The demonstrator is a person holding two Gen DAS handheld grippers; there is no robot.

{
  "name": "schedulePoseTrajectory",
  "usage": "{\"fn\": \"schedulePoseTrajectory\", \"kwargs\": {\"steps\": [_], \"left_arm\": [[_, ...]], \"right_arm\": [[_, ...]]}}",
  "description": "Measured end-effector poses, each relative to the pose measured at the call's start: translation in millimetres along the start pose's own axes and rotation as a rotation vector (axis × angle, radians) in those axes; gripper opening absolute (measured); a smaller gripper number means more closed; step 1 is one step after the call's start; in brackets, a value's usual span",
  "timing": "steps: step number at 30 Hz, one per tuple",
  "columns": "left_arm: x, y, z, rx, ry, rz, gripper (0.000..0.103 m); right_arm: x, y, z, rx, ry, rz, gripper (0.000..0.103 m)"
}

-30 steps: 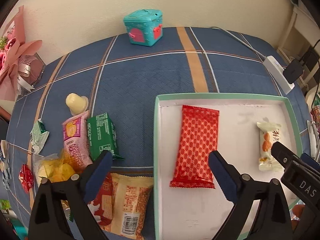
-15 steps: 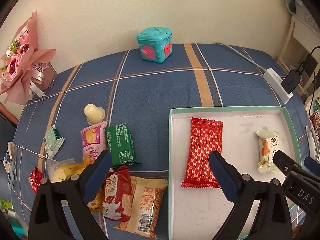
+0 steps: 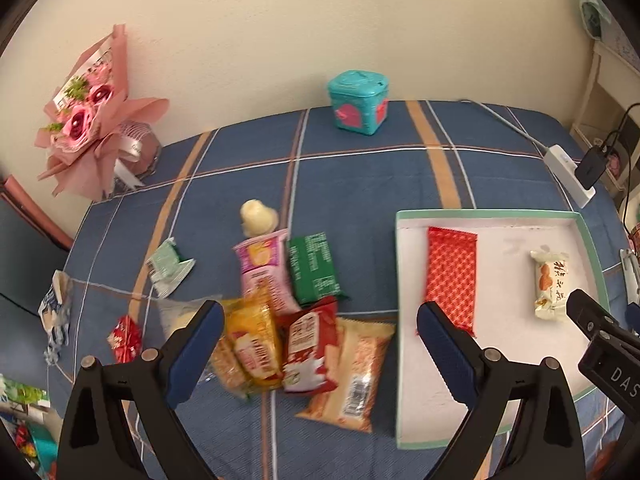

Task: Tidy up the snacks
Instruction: 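Withdraw both tools from the tray back toward the snack pile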

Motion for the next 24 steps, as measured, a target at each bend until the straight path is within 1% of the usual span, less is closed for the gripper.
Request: {"fn": "schedulePoseTrajectory", "kwargs": {"steps": [6, 9, 13, 17, 21, 24], "left_arm": [[44.6, 8.1, -4.3, 0.022, 0.015, 0.081, 0.097], [65.8, 13.7, -12.6, 0.036, 0.001, 0.104, 0.097], [97.2, 22.7, -26.3, 0.053, -0.028, 0.128, 0.097], [135.0, 34.0, -44.2, 0.104, -0.045, 0.218, 0.097], [162.3, 45.1, -58.0, 0.148, -0.047, 0.313, 0.098], [173.0, 50.6, -63.3, 0.156, -0.046, 0.353, 0.1]], "right_arm": [[34.7, 10.7, 4.4, 0.012, -0.037, 0.069, 0.103], [53.5, 15.5, 2.8, 0.021, -0.081, 0.084, 0.103], [83.6, 25.9, -7.5, 0.061, -0.134, 0.12, 0.103], [119.0, 41.0, -18.1, 0.115, -0.21, 0.168, 0.103], [147.6, 52.8, -26.8, 0.142, -0.226, 0.205, 0.103], [165.3, 60.6, -34.4, 0.168, -0.242, 0.23, 0.103]]}}
Point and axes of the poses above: each gripper's, at about its wrist camera, not at the fingertips, and z roughly against the way its jaws point, x to its left, y to its underside, the point moved 5 cm from there along -z, roughly the way its jaws point, and after that the axes turned 12 degrees about -y, right-handed, at the moved point
